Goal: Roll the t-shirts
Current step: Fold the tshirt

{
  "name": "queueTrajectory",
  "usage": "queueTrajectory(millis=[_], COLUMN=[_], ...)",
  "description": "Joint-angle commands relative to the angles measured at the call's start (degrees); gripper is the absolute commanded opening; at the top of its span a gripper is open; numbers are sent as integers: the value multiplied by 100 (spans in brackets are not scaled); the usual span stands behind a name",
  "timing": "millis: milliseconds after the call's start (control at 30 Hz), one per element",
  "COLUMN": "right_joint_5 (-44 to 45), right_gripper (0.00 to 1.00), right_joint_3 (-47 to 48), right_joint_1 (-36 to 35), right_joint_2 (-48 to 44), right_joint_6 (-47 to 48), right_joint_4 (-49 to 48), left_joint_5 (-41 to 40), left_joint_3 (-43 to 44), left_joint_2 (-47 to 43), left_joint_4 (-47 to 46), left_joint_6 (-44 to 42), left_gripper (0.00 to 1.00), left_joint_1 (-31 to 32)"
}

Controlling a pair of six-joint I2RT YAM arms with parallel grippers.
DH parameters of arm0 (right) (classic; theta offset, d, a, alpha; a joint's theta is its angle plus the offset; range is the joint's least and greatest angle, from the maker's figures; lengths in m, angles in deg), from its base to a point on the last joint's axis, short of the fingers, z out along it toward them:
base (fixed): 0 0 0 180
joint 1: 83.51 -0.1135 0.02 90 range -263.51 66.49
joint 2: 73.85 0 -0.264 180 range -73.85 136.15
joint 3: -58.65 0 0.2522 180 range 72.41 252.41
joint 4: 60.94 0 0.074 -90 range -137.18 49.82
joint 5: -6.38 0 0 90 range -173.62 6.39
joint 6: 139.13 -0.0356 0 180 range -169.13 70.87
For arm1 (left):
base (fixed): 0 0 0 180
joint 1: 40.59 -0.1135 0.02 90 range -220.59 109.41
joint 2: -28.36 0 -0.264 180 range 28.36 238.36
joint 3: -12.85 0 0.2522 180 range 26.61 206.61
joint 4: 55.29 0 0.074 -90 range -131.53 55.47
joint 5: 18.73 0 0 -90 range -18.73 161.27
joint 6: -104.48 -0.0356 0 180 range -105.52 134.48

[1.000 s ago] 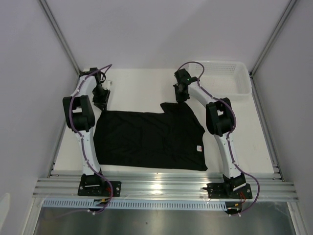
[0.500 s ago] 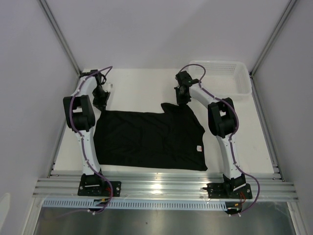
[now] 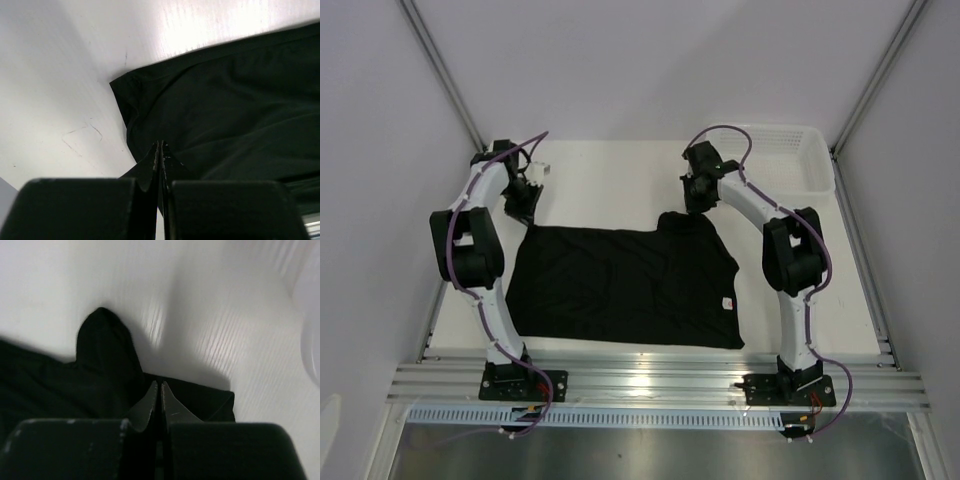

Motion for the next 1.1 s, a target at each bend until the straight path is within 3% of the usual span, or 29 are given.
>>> queueTrajectory(millis=[0,200,267,333,400,467,767,1067], right_joint_5=[-91,-91,-152,-327,-372,-364,-188,-47], right_gripper=[0,0,0,0,0,0,0,0], right_joint_3=[-389,-1285,-1435,-1480,-1261,-1137,-1067,-1040], right_joint_1=[-89,-168,-185,-212,-299,-378,-440,-432], right_joint_2=[-692,-1422,-1519,-1458,-1239,-1072,-1089,-1203], right_joint_6=[42,-107,-186,-248,-318,-310,-248,-248], right_joint_4=[26,-140,-359,-536,-545,-519,-361,-176], left_joint_5=[214,267,-55,-251,-436,-488,-235,-436], left_joint_3=[-291,-529,-485,-3,812,1070,1378,1150], left_joint_2=[-417,-620,-515,-52,292,601,1260,1181], left_joint_4=[-100,-100,-432,-321,-75,67,760,515], left_joint_6=[-311,-364,-277,56,407,550,1304,2375], left_gripper=[1,1,1,21,35,50,47,48], left_joint_1=[-59,-217,-226,-209,-191,-165,-138,-165])
